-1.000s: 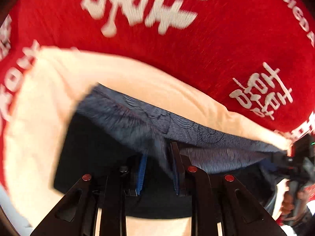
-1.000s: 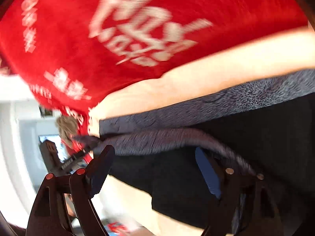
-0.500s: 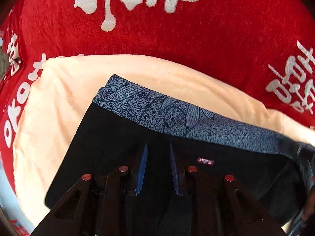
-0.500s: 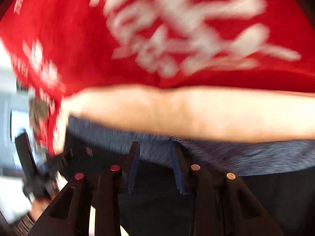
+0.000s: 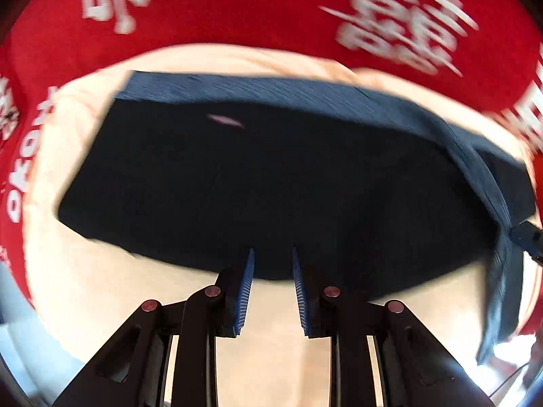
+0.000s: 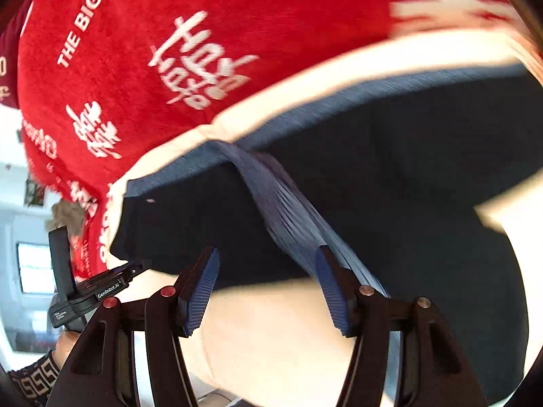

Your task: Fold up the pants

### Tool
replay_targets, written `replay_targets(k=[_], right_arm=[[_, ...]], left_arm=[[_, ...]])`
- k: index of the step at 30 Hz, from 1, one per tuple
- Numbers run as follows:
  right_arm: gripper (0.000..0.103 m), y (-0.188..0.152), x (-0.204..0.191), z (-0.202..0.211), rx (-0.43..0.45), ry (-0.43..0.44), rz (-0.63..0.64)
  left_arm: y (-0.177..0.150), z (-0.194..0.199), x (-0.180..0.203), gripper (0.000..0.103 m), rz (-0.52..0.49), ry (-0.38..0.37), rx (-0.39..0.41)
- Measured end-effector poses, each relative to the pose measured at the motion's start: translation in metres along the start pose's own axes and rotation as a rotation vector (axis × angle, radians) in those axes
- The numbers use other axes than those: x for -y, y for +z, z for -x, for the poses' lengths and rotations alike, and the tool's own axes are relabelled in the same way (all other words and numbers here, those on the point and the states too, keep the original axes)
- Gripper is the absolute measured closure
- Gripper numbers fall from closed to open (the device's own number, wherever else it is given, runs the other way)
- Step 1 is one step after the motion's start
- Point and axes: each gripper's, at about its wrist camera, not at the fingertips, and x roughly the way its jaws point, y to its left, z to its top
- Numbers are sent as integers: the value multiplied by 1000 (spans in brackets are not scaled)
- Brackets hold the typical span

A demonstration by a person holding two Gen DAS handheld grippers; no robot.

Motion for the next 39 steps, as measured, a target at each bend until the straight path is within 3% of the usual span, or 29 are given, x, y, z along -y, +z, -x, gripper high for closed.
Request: replay_targets(k=[3,4,5,6,7,13,20,22,27,30,31,33,36,39], right_arm=[[29,-34,17,23,19,-37,-58],[28,-45,18,26,27,-56,-76],[28,-57,23,32,34,-66,-98],[28,-69,27,36,42,-77,-123],[27,-80,30,39,50,-87,-144],[25,-148,66,55,75,-183,-255],[25,-183,129,79,114,-245,-429],[25,-192,150,84,120,-255,-475],[27,-201,192,83,118,-56,-565],[38,-194,204,70,73,59,-560],[47,-193,207,69,69,86,-562],[55,-190,209,73,79,100,-543],[56,-187,205,85,96,93,-463],[56,-183,200,76,59,111,-408]], left_arm=[[-18,-1,36,78,-58,-56,-23],[-22,-1,48,68,-85,-68,-28],[-26,-2,60,52,-117,-73,-33],[-31,-2,70,16,-141,-63,-32],[-35,0,79,6,-165,-55,-23],[-59,8,117,6,-287,-95,-12],[-69,-3,155,6,-371,-112,-16],[-70,-8,174,6,-377,-164,-36],[-68,-14,235,7,-383,-259,-53],[-64,-22,264,7,-383,-290,-62],[-63,-26,274,7,-384,-294,-74],[-67,-31,291,7,-396,-281,-86],[-73,-35,300,6,-415,-262,-81],[-74,-43,307,7,-412,-251,-102]])
